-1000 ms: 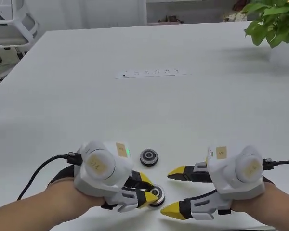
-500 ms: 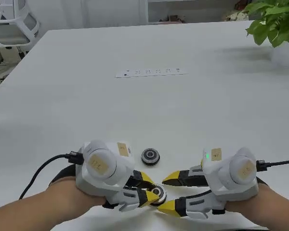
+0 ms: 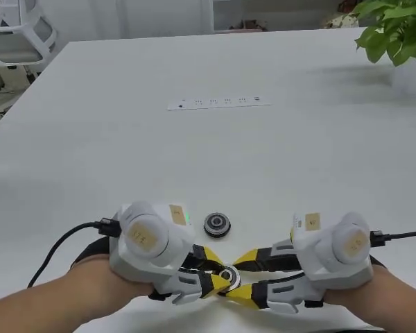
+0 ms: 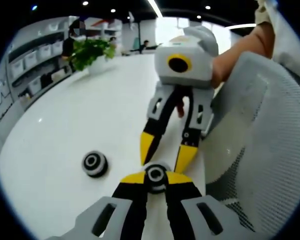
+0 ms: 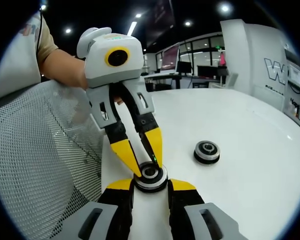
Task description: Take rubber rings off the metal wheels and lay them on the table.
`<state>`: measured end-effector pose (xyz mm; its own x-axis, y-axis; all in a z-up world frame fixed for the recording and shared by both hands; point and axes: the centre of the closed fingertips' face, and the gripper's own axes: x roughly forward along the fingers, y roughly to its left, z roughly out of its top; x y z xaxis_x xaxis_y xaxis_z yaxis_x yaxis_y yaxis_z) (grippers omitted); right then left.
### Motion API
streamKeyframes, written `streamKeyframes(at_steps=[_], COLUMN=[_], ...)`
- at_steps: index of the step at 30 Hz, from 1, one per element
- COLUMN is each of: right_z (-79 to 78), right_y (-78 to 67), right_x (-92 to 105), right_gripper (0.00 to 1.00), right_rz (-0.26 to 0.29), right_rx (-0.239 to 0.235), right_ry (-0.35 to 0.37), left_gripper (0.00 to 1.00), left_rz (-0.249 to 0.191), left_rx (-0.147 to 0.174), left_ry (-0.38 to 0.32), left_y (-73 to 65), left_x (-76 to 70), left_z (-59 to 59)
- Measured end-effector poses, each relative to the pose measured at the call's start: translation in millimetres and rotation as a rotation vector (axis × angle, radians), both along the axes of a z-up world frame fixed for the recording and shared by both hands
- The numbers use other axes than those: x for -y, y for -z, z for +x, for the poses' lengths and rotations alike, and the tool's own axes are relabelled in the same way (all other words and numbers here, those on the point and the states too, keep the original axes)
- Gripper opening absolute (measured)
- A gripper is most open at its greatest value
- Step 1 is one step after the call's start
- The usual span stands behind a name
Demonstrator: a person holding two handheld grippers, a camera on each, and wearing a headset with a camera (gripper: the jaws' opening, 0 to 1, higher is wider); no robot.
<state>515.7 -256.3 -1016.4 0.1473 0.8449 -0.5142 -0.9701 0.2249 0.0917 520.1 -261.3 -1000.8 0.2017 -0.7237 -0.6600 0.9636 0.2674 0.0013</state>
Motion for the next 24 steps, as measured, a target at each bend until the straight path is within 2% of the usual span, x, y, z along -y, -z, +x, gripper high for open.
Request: streamKeyframes(at_steps=[12,20,24], right_z=[-1.1,-1.9,-3.9], right_y=[1.3,1.6,0.6], right_x=[10.1,10.8,11.8], right_gripper=[0.16,0.12,0.08], right_rz=[0.012,0.011,0.017], right_rx=[-0.034,-0.046,-0.066], right_ry=[0.030,0.033,0.043], left_gripper=[0.14,0.14,0.14], left_rz=[-0.006,-0.006,-0.004], left_rx=[-0.002,-0.001,0.002], left_ry=[-0.005,-0.008,-0.008], left_y=[-0.1,0.1,0.4], left_x=[-0.2,-0.2,-0.4], left_z=[0.1,0.0,0.0])
